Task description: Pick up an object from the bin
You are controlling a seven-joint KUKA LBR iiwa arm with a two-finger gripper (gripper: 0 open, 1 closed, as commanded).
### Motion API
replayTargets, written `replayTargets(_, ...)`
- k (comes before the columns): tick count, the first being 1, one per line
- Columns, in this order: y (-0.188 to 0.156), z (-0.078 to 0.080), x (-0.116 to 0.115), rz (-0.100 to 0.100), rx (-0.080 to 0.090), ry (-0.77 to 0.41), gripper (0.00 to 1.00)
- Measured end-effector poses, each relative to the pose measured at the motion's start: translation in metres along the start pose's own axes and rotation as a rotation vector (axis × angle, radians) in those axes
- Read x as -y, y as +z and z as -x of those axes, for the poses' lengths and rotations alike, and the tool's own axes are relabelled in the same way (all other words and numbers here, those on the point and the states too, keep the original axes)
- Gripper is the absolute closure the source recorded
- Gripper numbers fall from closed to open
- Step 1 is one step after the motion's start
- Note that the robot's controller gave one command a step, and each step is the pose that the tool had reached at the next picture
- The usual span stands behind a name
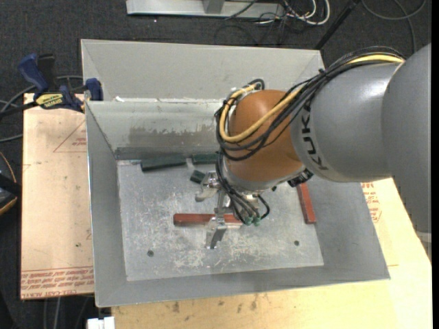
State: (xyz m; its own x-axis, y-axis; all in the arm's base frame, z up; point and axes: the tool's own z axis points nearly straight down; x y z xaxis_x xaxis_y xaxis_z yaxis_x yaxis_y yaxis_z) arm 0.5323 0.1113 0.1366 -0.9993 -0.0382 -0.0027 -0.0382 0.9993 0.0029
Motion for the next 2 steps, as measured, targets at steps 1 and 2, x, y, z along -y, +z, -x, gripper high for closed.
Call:
replayTargets(1,0.0587,0.0118,-0.0209,0.003,0.014,0.083,1.00)
replayTargets(2,0.0587,0.0118,-0.0209,0.003,0.014,0.083,1.00)
